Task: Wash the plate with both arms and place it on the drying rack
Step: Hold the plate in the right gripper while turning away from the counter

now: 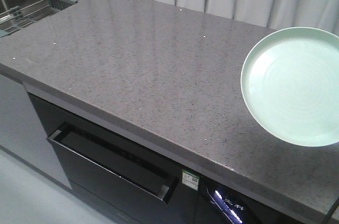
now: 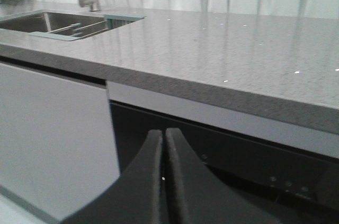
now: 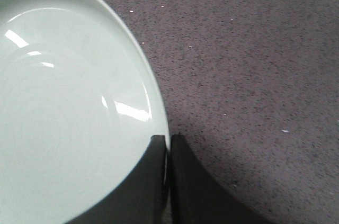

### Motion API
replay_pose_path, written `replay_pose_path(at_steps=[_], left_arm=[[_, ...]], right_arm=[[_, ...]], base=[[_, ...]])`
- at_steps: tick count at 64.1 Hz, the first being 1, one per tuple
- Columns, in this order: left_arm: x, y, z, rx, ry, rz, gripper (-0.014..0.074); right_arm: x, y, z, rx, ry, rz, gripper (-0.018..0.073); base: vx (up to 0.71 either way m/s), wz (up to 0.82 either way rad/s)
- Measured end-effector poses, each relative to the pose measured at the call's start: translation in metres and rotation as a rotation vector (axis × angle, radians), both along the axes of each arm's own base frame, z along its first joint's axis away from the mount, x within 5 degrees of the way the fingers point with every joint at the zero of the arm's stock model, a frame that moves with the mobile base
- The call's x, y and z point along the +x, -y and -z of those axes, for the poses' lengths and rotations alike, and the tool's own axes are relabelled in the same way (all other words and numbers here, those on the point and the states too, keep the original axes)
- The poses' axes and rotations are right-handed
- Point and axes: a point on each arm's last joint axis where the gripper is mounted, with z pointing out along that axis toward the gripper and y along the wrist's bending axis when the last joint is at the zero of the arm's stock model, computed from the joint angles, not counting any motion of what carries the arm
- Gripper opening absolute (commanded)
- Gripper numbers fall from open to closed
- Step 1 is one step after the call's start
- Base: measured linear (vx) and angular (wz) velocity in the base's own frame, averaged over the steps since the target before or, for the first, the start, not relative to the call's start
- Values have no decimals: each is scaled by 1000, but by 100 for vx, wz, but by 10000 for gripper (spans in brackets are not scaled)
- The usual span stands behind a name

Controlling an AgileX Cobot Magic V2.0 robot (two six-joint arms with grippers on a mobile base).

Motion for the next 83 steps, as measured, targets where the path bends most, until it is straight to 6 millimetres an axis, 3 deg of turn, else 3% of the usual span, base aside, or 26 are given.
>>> replay_pose_path(at_steps=[83], left_arm=[[0,0,0,0,0,0,-6]], right_arm=[[0,0,0,0,0,0,-6]], base=[[-3,37]])
